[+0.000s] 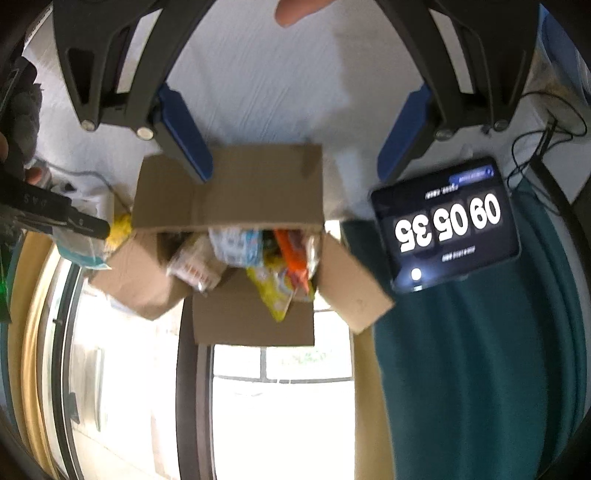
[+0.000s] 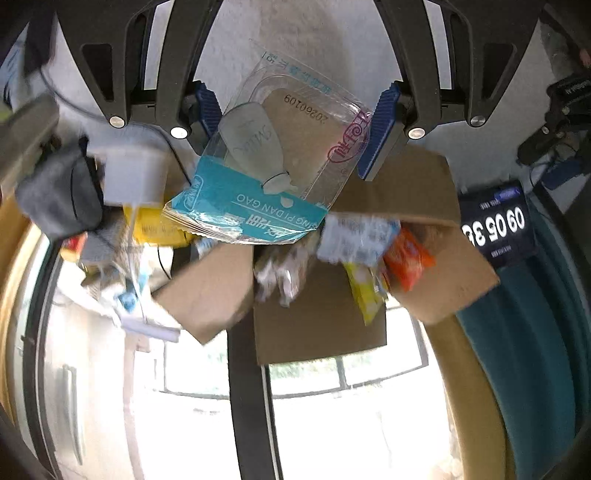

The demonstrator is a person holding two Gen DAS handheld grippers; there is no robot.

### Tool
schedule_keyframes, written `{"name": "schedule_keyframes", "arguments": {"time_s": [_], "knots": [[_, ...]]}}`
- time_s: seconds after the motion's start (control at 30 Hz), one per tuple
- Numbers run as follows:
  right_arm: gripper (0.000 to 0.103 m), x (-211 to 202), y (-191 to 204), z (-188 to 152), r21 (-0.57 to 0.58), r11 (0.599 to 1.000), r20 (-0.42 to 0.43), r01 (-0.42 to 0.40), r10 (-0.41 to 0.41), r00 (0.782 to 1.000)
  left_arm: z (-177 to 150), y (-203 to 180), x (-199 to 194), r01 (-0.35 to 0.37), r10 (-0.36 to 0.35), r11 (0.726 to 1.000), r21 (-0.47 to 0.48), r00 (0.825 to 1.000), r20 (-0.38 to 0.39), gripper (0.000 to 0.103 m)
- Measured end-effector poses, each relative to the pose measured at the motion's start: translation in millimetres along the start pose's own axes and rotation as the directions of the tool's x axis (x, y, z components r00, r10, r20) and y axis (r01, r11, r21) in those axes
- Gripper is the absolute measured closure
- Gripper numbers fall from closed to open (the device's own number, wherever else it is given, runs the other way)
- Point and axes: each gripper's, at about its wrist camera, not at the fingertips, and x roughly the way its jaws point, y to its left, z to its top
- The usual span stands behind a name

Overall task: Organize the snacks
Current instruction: 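Carry the clear packet with the right gripper over the box, then lower the clear packet into the box and open the right gripper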

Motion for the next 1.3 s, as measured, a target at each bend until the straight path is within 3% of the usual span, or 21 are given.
{"name": "schedule_keyframes", "arguments": {"time_s": [0.43, 0.7, 0.93, 1.3], "knots": [[0.033, 15.3, 0.0, 88.5, -0.039, 0.997, 0.067, -0.06, 0.063, 0.996, 87.0, 9.3, 14.7, -0.022, 0.023, 1.0, -0.007, 0.993, 0.116, 0.011], [0.033, 41.8, 17.2, 115.9, -0.087, 0.995, 0.072, -0.045, 0.051, 0.996, 116.2, 31.5, 50.1, -0.02, 0.024, 0.999, -0.031, 0.993, 0.113, 0.011], [0.033, 76.2, 21.7, 127.0, -0.086, 0.996, 0.075, -0.027, 0.034, 0.997, 122.9, 40.0, 83.9, -0.018, 0.021, 0.999, -0.033, 0.995, 0.099, 0.011], [0.032, 134.9, 31.4, 131.0, -0.115, 0.993, 0.072, -0.016, 0.025, 0.997, 108.2, 38.9, 150.2, -0.008, 0.009, 1.0, -0.014, 1.0, 0.03, 0.011]]}}
